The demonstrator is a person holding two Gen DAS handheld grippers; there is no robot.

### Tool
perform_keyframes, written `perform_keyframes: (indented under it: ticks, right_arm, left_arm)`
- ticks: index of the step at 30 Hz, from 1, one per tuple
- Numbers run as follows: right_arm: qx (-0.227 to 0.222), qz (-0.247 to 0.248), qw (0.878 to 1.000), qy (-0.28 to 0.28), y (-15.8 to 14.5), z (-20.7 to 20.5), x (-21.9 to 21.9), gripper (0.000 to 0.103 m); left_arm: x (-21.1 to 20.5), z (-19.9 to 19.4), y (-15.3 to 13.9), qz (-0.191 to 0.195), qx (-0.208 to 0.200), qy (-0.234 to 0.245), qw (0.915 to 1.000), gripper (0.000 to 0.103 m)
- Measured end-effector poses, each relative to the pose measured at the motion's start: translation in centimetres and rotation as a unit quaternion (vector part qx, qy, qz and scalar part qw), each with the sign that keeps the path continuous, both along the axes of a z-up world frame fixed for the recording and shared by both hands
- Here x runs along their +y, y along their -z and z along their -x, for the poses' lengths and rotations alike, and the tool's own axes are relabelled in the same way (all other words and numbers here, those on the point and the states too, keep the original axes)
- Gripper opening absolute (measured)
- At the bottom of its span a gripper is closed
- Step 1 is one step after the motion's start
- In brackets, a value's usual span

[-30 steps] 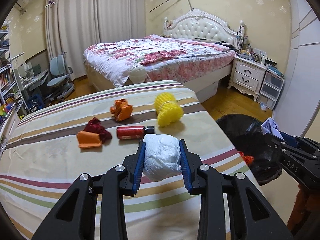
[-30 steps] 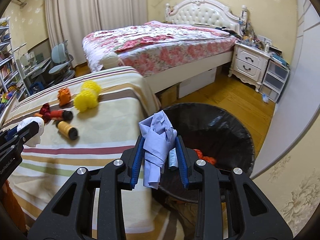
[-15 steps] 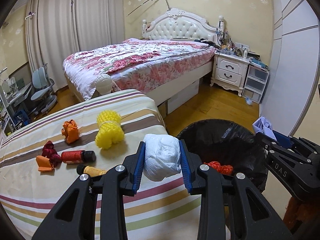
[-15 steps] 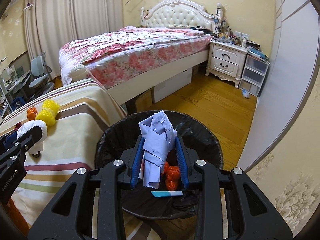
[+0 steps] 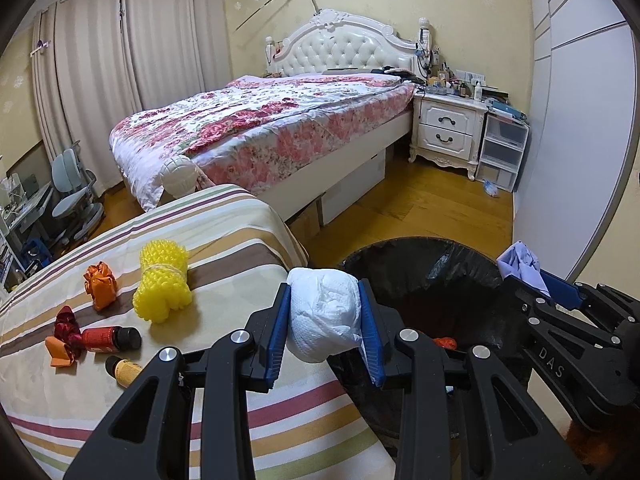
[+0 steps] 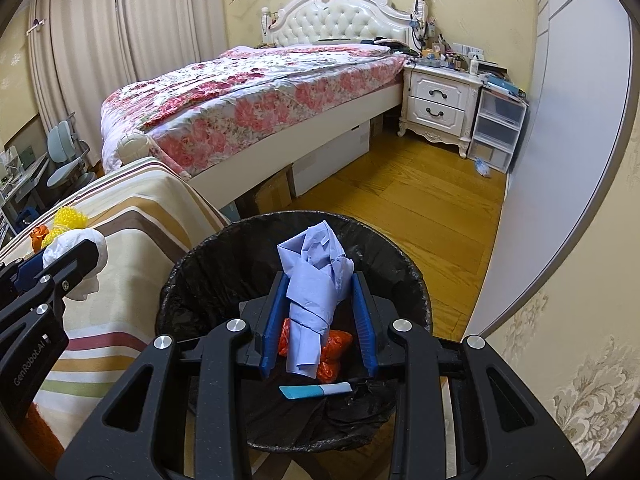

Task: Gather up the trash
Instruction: 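Open both tools to drop the white bag and blue cloth into the bin, then move the left tool to the gold bottle while the right tool withdraws from the bin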

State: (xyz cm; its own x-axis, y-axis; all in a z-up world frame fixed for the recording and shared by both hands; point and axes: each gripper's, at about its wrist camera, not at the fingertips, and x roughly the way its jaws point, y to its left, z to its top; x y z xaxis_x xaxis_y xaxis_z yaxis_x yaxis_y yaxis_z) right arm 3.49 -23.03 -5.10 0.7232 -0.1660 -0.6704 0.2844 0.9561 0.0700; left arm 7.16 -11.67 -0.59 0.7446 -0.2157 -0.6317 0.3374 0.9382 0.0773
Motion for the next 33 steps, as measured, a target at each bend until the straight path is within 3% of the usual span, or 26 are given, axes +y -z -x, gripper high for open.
perform_keyframes:
  ticks: [13, 16, 18, 23, 33]
  right_arm:
    - [0.013, -0.009, 1.0, 0.005, 1.0, -0.6, -0.9, 0.033]
    - [0.015, -0.009, 1.0, 0.007, 1.1, -0.7, -1.1, 0.036]
    - [0.012, -0.008, 1.0, 0.012, 1.0, -0.7, -1.2, 0.043]
    - [0.009, -0.008, 1.0, 0.019, 0.8, -0.4, -1.5, 0.044]
    - [0.001, -0.008, 1.0, 0.009, 0.0, 0.3, -0.3, 0.05]
  left_arm:
    - [-1.8, -1.5, 1.1, -0.015, 0.011, 0.008, 0.9998, 0.035]
    - [-2.0, -1.5, 1.5, -0.018, 0.013, 0.004, 0.9997, 0.042]
    - [-2.0, -1.5, 1.6, -0.02, 0.013, 0.003, 0.9997, 0.053]
    - [-1.7, -1.3, 1.8, -0.019, 0.008, -0.002, 0.9998, 0.068]
    - [0.7, -0.6, 0.8, -0.013, 0.005, -0.025, 0.9996, 0.075]
